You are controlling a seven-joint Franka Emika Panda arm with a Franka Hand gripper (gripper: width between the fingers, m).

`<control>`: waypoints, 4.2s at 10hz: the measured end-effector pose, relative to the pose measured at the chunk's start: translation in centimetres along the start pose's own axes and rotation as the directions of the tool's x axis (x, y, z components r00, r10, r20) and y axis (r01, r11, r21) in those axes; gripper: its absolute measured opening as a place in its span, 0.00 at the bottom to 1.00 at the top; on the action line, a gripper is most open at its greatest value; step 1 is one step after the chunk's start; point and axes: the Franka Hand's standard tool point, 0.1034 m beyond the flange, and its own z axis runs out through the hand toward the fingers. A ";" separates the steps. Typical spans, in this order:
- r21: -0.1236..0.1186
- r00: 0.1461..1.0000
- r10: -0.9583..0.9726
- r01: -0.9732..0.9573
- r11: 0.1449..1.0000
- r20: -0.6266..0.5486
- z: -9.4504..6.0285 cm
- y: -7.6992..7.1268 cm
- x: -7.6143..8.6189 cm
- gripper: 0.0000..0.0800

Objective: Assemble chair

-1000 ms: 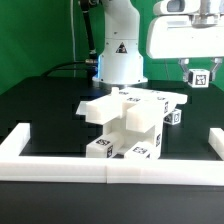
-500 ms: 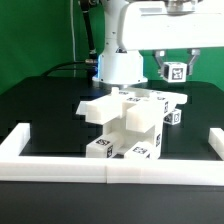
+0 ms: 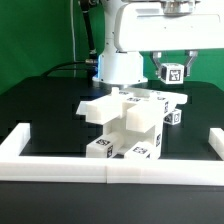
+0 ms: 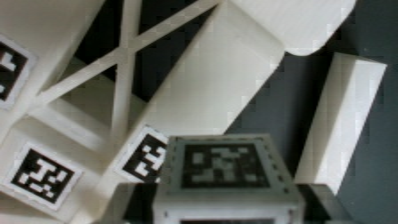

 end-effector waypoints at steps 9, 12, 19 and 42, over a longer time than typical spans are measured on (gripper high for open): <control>-0.025 0.999 -0.038 0.038 0.999 -0.012 0.1 4.1 2.5 0.34; -0.036 0.999 -0.039 0.039 0.999 -0.023 0.0 4.6 4.0 0.34; -0.043 0.999 -0.035 0.035 0.998 -0.011 1.3 4.2 3.4 0.34; -0.056 0.999 -0.027 0.026 0.998 -0.024 1.7 5.1 3.3 0.34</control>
Offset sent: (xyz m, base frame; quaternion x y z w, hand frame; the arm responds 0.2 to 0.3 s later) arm 0.0295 -0.0123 0.0008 0.0298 -0.0043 -0.0403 0.9987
